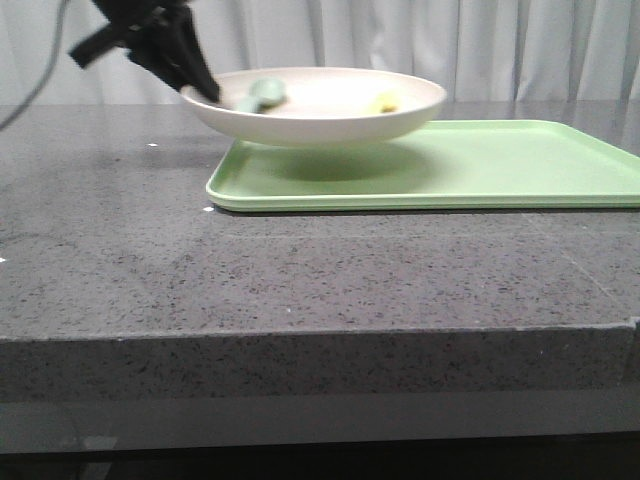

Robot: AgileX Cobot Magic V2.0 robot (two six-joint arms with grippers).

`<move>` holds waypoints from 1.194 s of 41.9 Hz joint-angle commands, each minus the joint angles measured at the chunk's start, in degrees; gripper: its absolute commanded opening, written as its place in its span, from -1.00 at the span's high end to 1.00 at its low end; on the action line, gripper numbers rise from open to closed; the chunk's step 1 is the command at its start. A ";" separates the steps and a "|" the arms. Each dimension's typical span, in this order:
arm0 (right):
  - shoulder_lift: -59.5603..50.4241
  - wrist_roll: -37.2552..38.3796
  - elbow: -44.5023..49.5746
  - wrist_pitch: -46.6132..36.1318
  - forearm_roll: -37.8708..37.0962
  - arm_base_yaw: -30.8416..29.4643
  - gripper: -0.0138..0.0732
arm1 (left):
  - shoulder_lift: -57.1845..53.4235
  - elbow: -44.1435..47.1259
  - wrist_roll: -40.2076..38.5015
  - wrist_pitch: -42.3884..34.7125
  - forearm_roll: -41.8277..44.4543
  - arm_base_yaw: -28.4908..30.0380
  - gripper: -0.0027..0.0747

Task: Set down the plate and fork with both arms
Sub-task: 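Lift the plate with the left gripper and set it on the green tray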

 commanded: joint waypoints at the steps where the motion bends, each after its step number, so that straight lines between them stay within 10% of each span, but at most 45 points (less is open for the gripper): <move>1: 0.45 -0.14 -1.90 -4.66 -0.34 -0.23 -0.63 | -1.05 -5.53 -4.50 -2.74 -2.89 -2.86 0.98; 33: 0.45 -0.14 -1.90 -4.66 -0.34 -0.23 -0.63 | 6.37 -14.25 -20.67 -6.97 8.52 -13.82 0.94; 45: 0.45 -0.14 -1.90 -4.66 -0.34 -0.23 -0.63 | 6.01 -15.04 -18.78 -6.05 7.50 -13.82 0.04; 50: 0.45 -0.14 -1.90 -4.73 -0.34 -0.23 -0.63 | 4.93 -17.71 -15.07 -2.98 7.38 -13.82 -0.05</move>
